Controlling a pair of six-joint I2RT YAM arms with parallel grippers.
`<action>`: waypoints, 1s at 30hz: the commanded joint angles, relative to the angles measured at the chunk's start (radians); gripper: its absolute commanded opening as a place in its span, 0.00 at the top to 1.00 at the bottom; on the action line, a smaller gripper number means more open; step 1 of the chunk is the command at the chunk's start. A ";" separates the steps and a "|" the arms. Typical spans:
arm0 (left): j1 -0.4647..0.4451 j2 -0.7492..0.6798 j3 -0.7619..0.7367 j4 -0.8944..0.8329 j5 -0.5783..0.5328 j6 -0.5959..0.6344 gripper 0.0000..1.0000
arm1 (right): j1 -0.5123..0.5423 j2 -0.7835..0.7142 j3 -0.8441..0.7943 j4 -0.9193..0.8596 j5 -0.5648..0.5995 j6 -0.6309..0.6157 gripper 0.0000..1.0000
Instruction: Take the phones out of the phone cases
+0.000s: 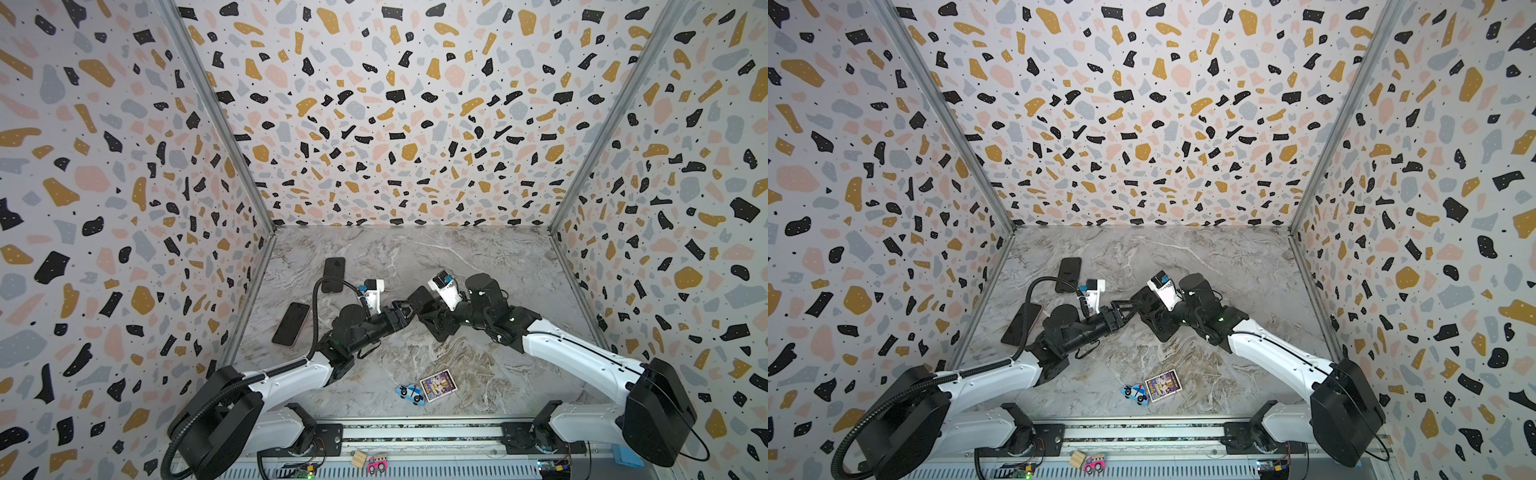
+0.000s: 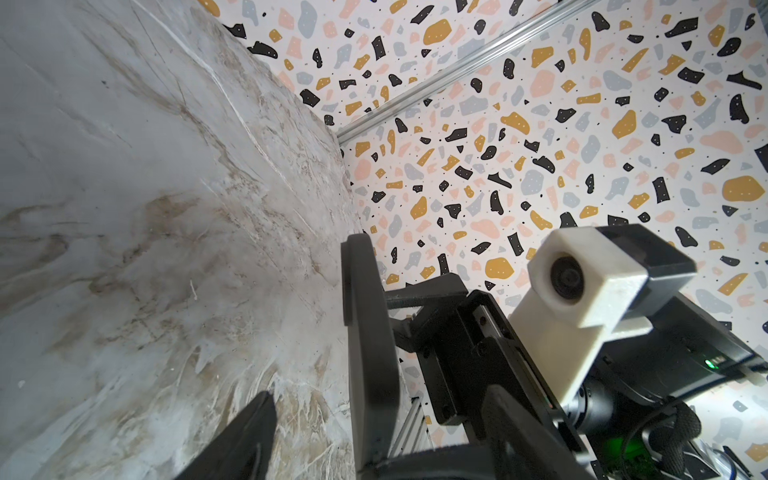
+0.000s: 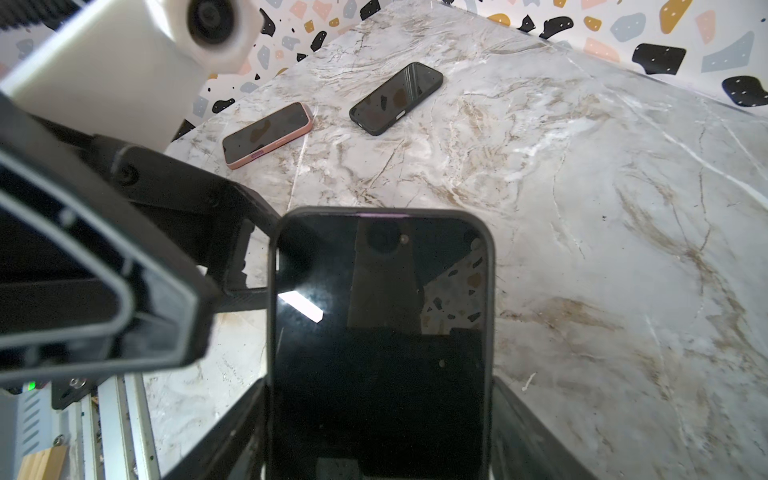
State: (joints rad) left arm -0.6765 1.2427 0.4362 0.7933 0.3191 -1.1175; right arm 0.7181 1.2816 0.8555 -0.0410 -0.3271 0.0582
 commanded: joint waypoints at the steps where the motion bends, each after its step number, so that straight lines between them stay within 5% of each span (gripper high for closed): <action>1: -0.006 0.011 0.013 0.074 0.013 -0.004 0.29 | 0.015 -0.034 0.059 0.023 -0.022 -0.020 0.71; 25: -0.009 0.060 -0.004 0.146 0.038 -0.037 0.91 | 0.029 -0.041 0.033 0.028 -0.041 -0.044 0.71; 30: -0.009 0.030 -0.008 0.176 0.025 -0.053 1.00 | 0.029 -0.089 -0.031 0.087 -0.038 -0.012 0.39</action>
State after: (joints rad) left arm -0.6819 1.3060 0.4362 0.8543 0.3313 -1.1732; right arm 0.7399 1.2705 0.8413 -0.0334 -0.3099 0.0036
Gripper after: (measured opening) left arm 0.131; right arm 0.767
